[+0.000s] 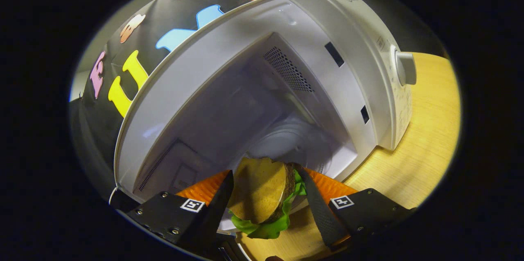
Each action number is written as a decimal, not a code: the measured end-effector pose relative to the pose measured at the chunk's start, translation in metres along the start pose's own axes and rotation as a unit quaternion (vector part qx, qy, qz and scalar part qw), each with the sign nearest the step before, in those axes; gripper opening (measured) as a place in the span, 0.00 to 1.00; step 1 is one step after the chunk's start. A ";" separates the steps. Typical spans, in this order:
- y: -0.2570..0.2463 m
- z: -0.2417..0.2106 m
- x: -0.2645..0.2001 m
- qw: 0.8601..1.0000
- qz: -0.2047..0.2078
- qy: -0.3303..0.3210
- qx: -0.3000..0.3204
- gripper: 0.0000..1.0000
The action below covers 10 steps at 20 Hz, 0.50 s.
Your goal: Open the microwave, put the food inside, and close the microwave door.
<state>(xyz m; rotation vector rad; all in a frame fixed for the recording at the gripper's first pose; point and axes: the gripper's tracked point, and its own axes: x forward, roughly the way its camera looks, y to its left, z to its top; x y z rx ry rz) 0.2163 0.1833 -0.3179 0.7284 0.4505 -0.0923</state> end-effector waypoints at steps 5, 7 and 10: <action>-0.014 0.012 -0.018 0.999 -0.022 -0.002 -0.044 0.97; -0.012 0.015 -0.028 0.998 -0.017 0.004 -0.053 0.97; -0.010 0.020 -0.049 0.997 -0.009 0.010 -0.072 0.97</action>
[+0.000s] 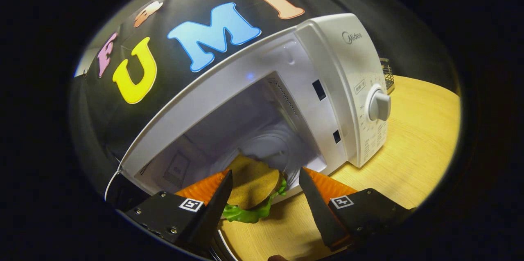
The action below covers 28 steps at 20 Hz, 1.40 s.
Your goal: Open the microwave, put the food inside, and close the microwave door.
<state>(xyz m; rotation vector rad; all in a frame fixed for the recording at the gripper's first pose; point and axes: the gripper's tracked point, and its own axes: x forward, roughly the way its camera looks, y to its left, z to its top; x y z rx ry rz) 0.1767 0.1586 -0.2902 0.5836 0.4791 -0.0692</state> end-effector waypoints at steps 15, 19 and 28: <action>-0.002 0.049 -0.134 0.993 0.058 0.002 -0.104 0.97; 0.005 0.061 -0.172 0.987 0.084 -0.009 -0.138 0.96; 0.039 0.072 -0.251 0.955 0.136 -0.055 -0.258 0.86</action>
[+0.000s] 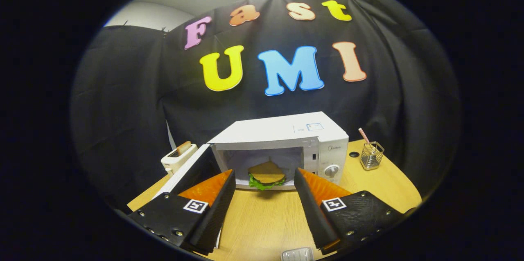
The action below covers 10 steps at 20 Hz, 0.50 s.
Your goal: Open the microwave, put the food inside, and close the microwave door.
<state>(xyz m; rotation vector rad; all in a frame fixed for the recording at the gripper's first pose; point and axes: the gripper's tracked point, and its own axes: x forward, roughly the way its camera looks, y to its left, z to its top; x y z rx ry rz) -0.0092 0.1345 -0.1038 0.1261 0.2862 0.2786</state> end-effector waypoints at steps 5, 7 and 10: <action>0.031 0.009 -0.016 0.999 0.030 -0.015 -0.037 0.57; 0.037 0.013 -0.022 0.998 0.028 -0.022 -0.045 0.36; 0.049 0.031 -0.032 0.997 0.033 -0.050 -0.041 0.01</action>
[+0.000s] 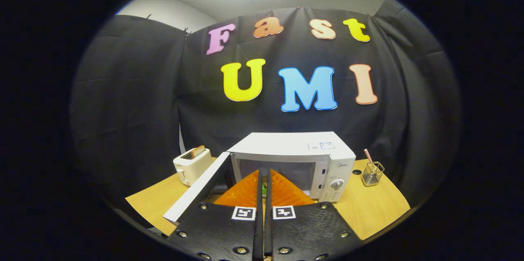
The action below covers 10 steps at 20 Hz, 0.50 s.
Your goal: Open the microwave, put the food inside, and close the microwave door.
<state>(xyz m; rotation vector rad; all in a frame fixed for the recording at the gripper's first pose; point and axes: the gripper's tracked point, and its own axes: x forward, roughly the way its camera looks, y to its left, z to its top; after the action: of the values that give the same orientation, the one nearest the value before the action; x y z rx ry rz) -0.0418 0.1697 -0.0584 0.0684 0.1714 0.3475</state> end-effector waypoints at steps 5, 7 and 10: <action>0.049 0.006 -0.007 0.996 0.083 0.002 0.008 0.02; 0.071 0.008 -0.011 0.993 0.115 0.001 0.006 0.02; 0.110 0.003 -0.016 0.985 0.172 0.007 0.003 0.02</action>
<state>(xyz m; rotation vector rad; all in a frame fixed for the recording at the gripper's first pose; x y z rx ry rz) -0.0923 0.2676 -0.0426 0.1015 0.1750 0.6915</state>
